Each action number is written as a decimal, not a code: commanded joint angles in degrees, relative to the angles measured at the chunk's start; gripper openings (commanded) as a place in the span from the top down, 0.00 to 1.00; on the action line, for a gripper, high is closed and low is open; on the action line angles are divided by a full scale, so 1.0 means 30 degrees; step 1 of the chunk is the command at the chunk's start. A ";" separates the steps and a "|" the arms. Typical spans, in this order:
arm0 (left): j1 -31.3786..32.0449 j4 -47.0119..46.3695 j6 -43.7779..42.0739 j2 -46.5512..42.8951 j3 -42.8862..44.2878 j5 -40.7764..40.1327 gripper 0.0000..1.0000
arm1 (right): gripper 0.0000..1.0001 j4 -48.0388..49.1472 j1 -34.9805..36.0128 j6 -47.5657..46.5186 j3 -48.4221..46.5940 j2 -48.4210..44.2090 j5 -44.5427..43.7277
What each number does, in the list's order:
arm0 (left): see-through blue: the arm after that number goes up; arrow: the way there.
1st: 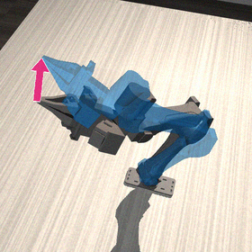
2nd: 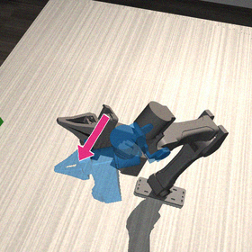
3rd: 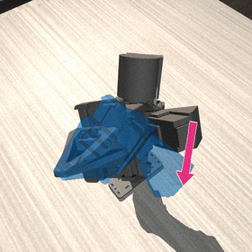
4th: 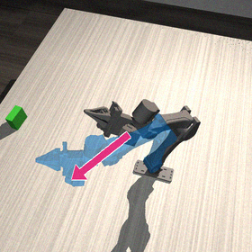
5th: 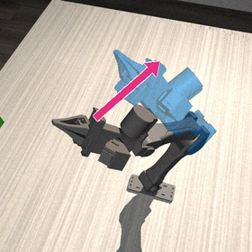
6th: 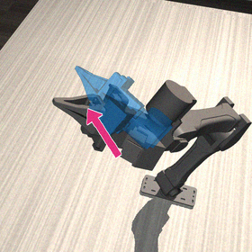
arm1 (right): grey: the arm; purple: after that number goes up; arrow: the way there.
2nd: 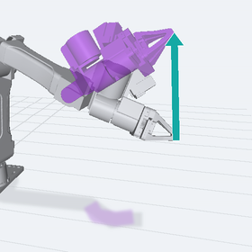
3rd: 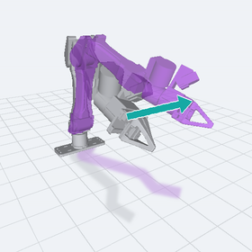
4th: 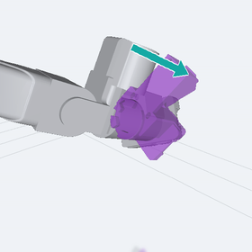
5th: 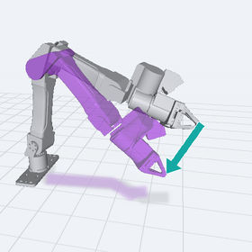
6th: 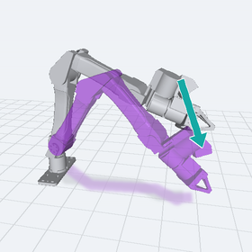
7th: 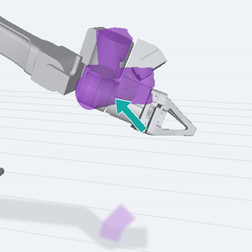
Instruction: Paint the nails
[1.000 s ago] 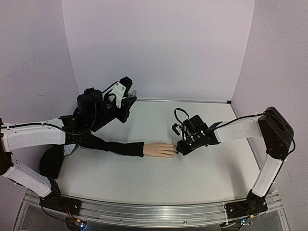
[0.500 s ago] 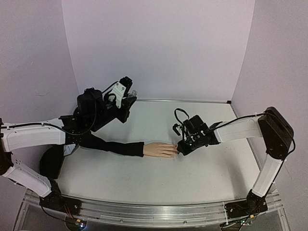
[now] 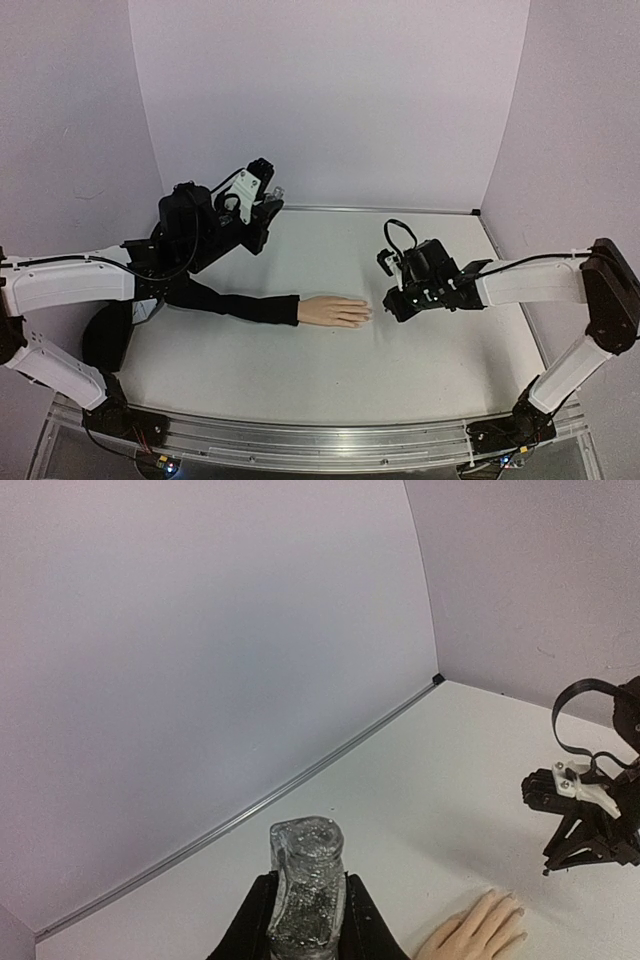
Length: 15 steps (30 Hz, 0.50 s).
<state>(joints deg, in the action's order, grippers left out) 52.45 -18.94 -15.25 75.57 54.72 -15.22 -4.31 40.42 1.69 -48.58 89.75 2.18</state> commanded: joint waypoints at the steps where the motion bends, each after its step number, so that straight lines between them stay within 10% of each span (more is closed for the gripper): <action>1: -0.0043 -0.0044 -0.0135 -0.0821 0.0234 -0.0004 1.00 | 1.00 0.1146 -0.0083 -0.0251 -0.0287 -0.0144 0.1198; 15: -0.0045 -0.0073 -0.0171 -0.0511 0.0297 -0.0024 1.00 | 1.00 0.0508 0.0035 0.0397 -0.2609 0.3255 0.3062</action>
<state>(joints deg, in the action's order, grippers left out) 52.45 -18.92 -15.24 74.98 54.72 -15.22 -2.85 40.27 2.04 -53.41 98.29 10.03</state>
